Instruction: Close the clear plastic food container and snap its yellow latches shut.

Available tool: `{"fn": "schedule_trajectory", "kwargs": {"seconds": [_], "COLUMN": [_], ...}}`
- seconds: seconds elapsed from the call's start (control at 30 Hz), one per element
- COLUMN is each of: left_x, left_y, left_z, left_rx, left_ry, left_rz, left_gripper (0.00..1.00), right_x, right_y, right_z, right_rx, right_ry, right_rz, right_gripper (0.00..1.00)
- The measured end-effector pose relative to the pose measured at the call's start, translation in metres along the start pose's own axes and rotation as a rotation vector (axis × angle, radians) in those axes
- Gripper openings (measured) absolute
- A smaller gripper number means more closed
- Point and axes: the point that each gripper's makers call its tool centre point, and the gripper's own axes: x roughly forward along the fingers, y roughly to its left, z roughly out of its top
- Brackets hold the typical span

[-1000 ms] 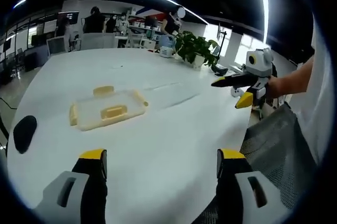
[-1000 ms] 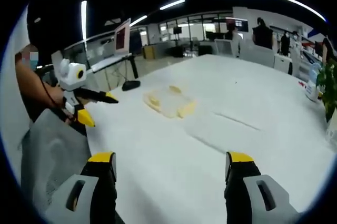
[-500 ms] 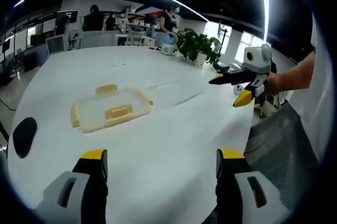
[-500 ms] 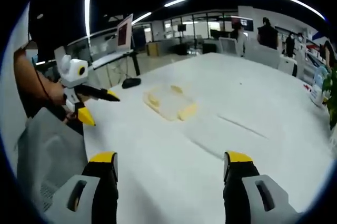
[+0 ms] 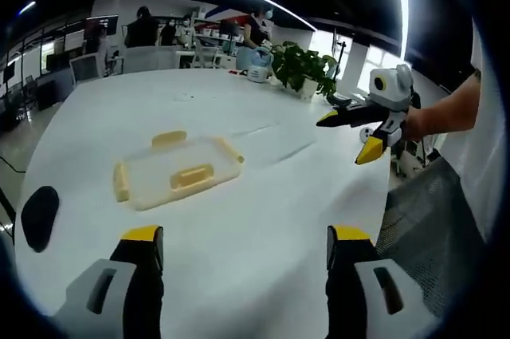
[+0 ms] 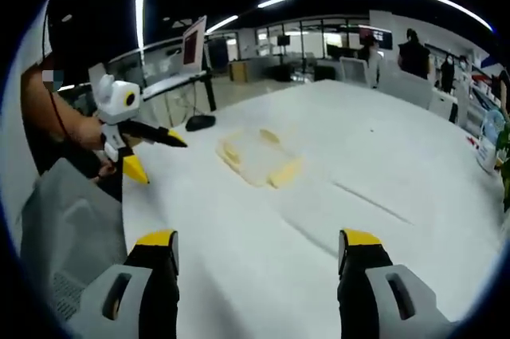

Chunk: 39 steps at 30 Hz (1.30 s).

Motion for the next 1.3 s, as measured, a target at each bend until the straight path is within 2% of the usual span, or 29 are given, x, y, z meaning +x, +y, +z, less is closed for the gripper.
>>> {"fn": "schedule_trajectory", "kwargs": {"seconds": [0.23, 0.67, 1.07, 1.3], "left_x": [0.005, 0.011, 0.021, 0.024], "left_y": [0.007, 0.02, 0.032, 0.04], "left_z": [0.004, 0.001, 0.008, 0.011], "left_rx": [0.003, 0.019, 0.031, 0.069], "left_ry": [-0.001, 0.021, 0.018, 0.035], "left_rz": [0.006, 0.009, 0.009, -0.002], "left_gripper": [0.86, 0.85, 0.85, 0.84], "right_x": [0.005, 0.023, 0.04, 0.047], "right_y": [-0.004, -0.01, -0.016, -0.02], "right_z": [0.001, 0.005, 0.018, 0.024], "right_rx": [-0.002, -0.048, -0.09, -0.109], "right_ry": [0.008, 0.038, 0.041, 0.044], "right_rz": [0.009, 0.036, 0.059, 0.069], "right_gripper": [0.82, 0.8, 0.8, 0.79]}}
